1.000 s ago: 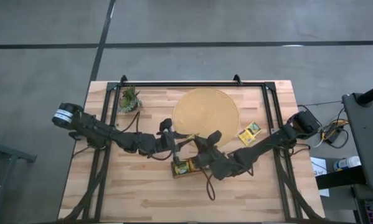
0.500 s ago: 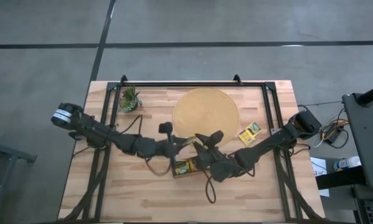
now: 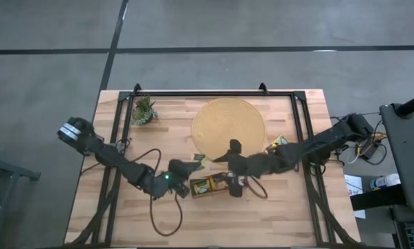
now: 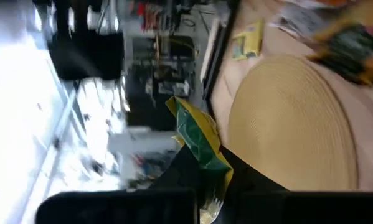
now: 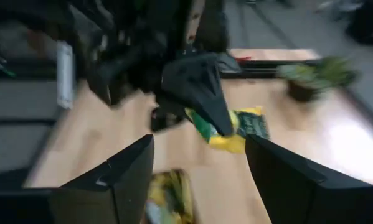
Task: Pick & Place Tea
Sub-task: Put the yellow tea bag into the left section of the wooden organizer
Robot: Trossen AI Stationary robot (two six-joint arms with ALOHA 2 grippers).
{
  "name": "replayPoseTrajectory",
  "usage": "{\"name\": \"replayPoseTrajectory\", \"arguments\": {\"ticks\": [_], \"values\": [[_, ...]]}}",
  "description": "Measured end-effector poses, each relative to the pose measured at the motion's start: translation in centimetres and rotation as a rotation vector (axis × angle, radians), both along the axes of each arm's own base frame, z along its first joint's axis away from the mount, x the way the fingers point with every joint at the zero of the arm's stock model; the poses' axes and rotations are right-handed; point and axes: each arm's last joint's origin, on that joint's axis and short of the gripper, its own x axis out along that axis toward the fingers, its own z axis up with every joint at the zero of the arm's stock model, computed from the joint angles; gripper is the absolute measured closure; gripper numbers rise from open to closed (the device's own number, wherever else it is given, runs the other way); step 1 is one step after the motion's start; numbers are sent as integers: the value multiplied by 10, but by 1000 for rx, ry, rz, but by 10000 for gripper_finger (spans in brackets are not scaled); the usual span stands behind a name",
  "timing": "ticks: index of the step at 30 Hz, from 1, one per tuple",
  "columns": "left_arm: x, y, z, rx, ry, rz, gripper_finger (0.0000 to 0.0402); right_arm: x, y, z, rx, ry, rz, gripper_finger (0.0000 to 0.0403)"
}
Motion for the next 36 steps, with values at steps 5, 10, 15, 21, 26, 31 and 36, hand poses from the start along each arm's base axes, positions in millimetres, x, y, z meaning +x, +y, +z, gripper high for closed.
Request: {"name": "replayPoseTrajectory", "arguments": {"ticks": [5, 10, 15, 21, 26, 31, 36], "values": [[2, -11, -18, 291, 188, -60, 387, 2, -22, -22, 113, -29, -10, 157], [20, -21, -14, 360, 213, -44, 387, 5, -45, -32, 231, -37, -52, 161], [39, -35, -15, 413, 288, -68, 387, 6, -53, -37, 334, -70, 36, 159], [56, -46, -16, 443, 336, -69, 387, 5, -53, -40, 365, -49, 80, 166], [59, -49, -14, 451, 345, -74, 387, 4, -50, -41, 361, -29, 163, 176], [57, -49, -13, 453, 345, -76, 387, 3, -50, -44, 355, -16, 163, 184], [57, -50, -12, 453, 339, -79, 387, 1, -51, -51, 352, 4, 153, 184]]}}
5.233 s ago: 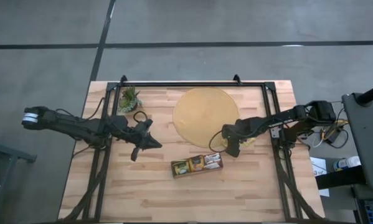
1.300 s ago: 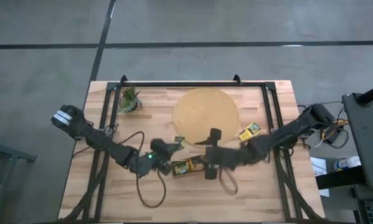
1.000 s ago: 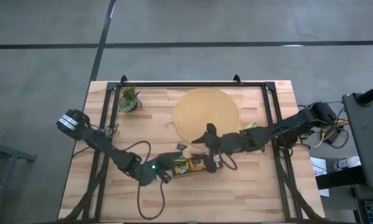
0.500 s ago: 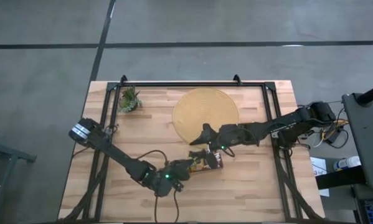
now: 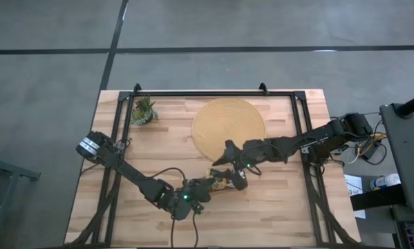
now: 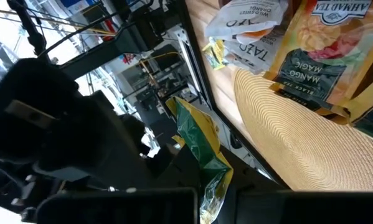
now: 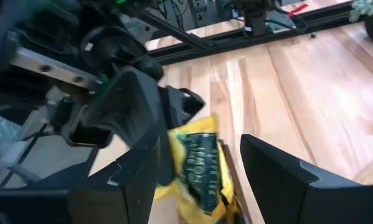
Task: Pick & Place Tea
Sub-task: Put the yellow tea bag into the left section of the wooden organizer
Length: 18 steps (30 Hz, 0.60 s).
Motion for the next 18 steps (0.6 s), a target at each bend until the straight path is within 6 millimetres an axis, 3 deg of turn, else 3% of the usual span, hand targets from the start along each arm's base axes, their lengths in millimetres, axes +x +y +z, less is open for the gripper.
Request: {"name": "replayPoseTrajectory", "arguments": {"ticks": [18], "values": [[1, -4, 5, -11, -33, -30, 387, -3, 1, -6, 7, 19, 47, 184]]}}
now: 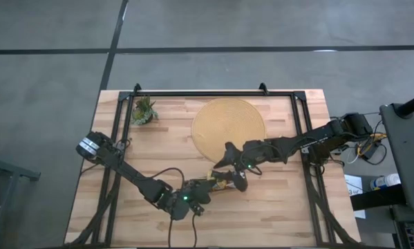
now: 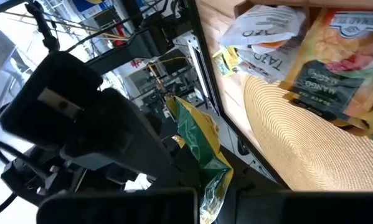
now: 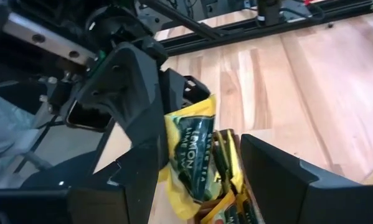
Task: Pick & Place Tea
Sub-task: Put the yellow tea bag into the left section of the wooden organizer
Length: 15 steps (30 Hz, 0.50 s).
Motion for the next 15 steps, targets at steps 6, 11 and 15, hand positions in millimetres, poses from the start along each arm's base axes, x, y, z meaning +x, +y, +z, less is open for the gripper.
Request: {"name": "replayPoseTrajectory", "arguments": {"ticks": [6, 11, 15], "values": [[1, 0, 3, -16, -24, 2, 384, 0, 0, 0, 4, 2, 13, 189], [1, 0, 3, -16, -25, 2, 387, 0, 1, 0, 4, 2, 37, 246], [1, 0, 3, -24, -29, 4, 381, -1, 1, -1, -21, 2, 49, 333]]}}
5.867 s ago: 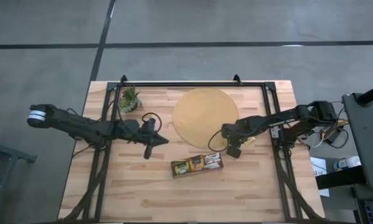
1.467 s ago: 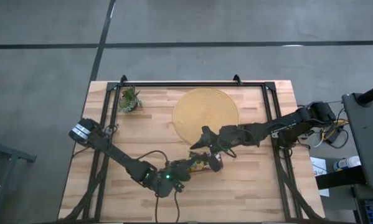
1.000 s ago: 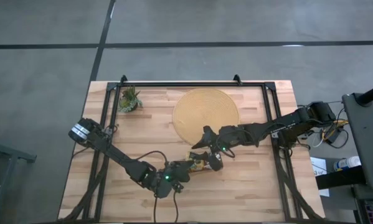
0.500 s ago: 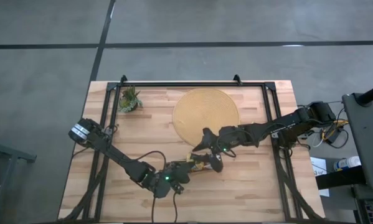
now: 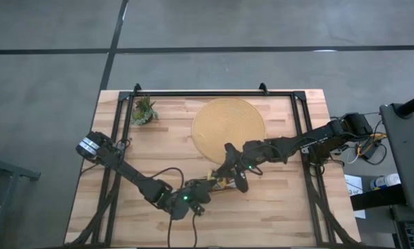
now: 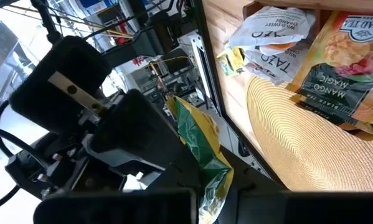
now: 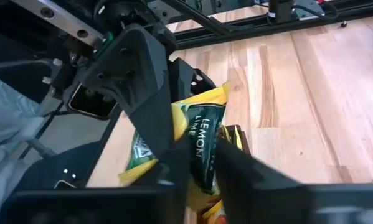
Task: Pick & Place Tea
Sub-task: Put the yellow tea bag into the left section of the wooden organizer
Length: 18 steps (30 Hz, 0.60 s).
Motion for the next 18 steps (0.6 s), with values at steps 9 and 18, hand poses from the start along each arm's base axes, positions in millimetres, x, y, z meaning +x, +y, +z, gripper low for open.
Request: {"name": "replayPoseTrajectory", "arguments": {"ticks": [9, 18], "values": [[0, 0, -1, -147, -61, 7, 378, 0, 0, -1, -21, 4, 11, 394], [2, 1, 1, -397, -179, 40, 376, -1, 0, -2, -20, 9, 11, 395]]}}
